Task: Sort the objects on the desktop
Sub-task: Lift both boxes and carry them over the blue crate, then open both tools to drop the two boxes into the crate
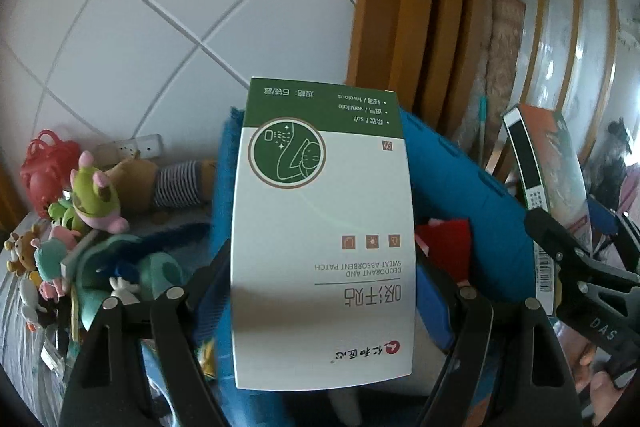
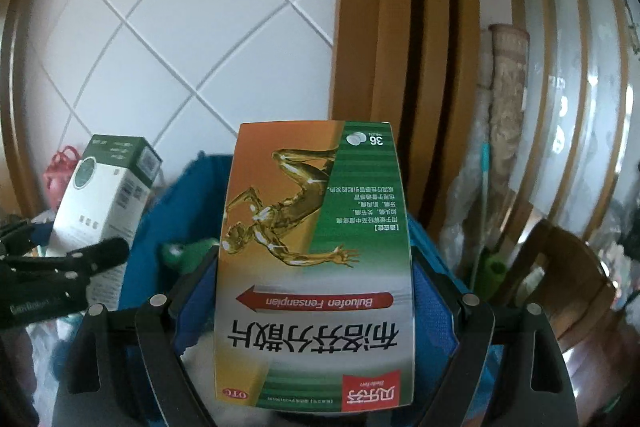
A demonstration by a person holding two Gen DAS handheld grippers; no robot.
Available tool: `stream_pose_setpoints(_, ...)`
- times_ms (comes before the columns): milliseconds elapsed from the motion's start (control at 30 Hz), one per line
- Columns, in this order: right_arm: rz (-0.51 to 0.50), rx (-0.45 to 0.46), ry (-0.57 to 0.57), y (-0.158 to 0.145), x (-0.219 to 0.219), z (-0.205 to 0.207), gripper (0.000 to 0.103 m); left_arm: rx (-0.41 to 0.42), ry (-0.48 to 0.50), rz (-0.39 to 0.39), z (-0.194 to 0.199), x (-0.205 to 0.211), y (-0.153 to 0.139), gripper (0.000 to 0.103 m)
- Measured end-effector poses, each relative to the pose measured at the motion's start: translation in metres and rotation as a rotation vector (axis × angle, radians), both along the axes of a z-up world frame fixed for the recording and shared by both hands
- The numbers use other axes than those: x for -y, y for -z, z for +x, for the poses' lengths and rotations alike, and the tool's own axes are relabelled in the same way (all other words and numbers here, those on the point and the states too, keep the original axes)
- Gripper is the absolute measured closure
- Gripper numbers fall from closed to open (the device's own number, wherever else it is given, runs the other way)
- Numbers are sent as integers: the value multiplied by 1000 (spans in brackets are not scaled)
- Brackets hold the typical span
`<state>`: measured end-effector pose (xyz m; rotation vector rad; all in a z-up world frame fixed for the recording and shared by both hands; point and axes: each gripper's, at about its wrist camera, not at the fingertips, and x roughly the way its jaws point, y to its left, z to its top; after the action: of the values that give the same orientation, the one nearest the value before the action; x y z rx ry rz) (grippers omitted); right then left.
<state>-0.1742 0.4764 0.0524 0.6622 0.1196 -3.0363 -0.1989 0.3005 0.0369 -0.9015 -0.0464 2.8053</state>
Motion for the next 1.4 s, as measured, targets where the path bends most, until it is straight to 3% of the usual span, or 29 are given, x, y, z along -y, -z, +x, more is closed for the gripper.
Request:
stream_pose_setpoints(400, -34, 29, -18, 23, -33, -25, 16, 51, -20, -60, -18, -47, 22, 23)
stream_pose_setpoints(567, -34, 30, -29, 25, -35, -31, 14, 50, -34, -70, -20, -47, 22, 21)
stream_pose_setpoints(700, -32, 19, -26, 23, -40, -34, 8, 39, -47, -88, -18, -47, 20, 5)
stream_pose_setpoints(933, -34, 25, -21, 24, -36, -31, 1, 45, -45, -85, -13, -44, 21, 5)
stream_pose_setpoints(1400, -39, 39, 13, 24, -31, -14, 0, 33, -40, -68, 9, -25, 19, 5)
